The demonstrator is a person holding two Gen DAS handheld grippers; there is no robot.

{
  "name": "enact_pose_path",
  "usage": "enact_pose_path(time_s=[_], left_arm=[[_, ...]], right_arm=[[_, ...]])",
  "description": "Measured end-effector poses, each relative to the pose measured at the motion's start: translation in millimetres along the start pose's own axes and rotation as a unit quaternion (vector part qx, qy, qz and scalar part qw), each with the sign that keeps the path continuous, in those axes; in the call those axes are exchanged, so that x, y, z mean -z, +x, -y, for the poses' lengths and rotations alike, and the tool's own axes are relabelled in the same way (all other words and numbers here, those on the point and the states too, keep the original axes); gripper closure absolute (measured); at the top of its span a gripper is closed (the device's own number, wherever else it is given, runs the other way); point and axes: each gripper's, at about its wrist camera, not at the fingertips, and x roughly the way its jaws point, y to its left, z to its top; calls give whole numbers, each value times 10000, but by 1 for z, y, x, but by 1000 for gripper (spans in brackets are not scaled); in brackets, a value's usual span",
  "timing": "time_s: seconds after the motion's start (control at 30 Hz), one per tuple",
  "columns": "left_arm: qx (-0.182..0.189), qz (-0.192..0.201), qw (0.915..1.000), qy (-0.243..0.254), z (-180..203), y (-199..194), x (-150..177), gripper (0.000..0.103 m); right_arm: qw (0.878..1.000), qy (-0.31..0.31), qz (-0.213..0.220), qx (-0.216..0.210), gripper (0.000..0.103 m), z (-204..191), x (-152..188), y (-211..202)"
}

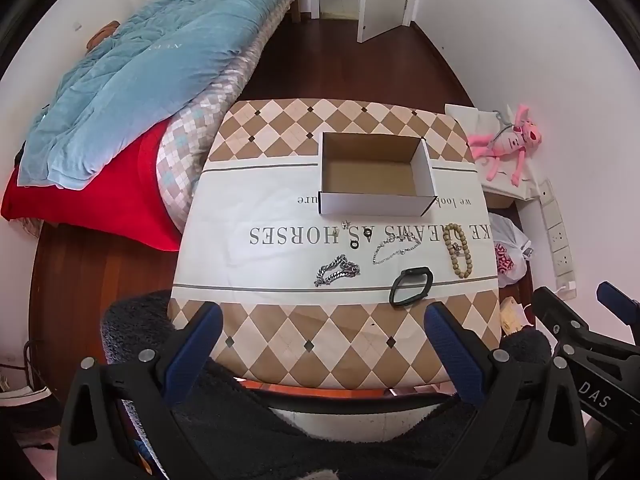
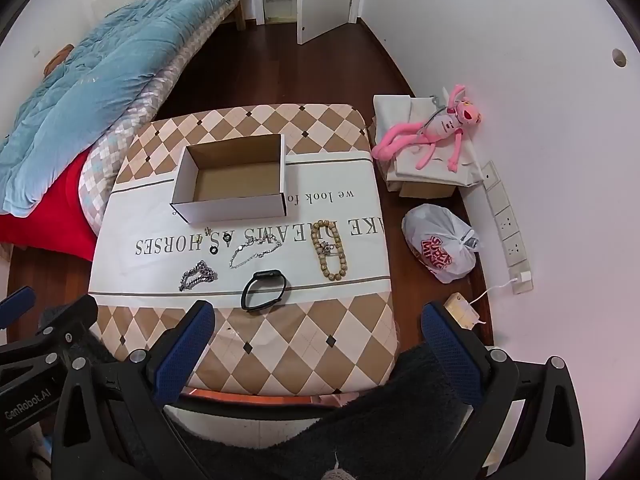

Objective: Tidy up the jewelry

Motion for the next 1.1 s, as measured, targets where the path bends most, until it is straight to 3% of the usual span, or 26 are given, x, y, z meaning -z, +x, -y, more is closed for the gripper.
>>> enact_pose_path(time_s=[1.1], left_arm=[[-119, 190, 9997, 120, 1, -2, -6, 0]], right_arm=[[10000, 29, 91, -1, 0, 1, -6, -6]])
